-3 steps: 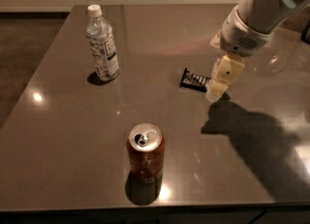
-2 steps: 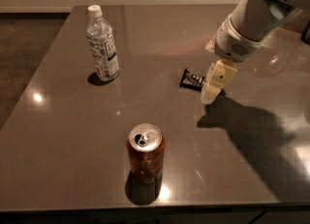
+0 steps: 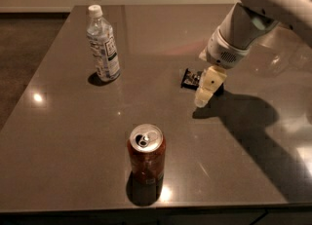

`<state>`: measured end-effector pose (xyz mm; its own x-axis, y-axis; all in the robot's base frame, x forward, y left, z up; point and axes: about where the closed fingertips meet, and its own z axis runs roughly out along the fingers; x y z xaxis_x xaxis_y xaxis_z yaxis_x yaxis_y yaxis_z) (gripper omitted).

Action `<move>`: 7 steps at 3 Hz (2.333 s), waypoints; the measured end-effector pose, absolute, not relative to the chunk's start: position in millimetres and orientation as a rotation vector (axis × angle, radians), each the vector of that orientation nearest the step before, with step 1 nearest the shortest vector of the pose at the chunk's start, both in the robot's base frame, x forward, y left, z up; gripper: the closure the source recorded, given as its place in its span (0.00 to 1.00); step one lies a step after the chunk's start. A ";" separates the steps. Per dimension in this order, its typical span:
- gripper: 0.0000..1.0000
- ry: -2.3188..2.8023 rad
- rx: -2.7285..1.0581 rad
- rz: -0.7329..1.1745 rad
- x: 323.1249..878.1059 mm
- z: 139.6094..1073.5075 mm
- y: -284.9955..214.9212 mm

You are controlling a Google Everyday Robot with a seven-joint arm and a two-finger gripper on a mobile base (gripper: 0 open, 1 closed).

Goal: Move rxbar chocolate near coke can

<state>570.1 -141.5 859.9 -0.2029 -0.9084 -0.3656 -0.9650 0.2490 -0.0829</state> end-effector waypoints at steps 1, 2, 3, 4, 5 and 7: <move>0.26 2.209 -1.738 0.256 575.8 846.4 -140.6; 0.49 2.218 -1.749 0.269 577.1 841.4 -140.3; 0.80 2.219 -1.774 0.290 571.3 842.8 -141.1; 1.00 2.203 -1.794 0.299 561.1 849.6 -140.2; 1.00 2.133 -1.844 0.320 536.5 864.8 -126.3; 1.00 1.914 -1.973 0.442 471.3 892.9 -71.7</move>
Offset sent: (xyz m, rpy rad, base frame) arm 0.0081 -0.0010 -0.0215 -0.0120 0.0638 0.0113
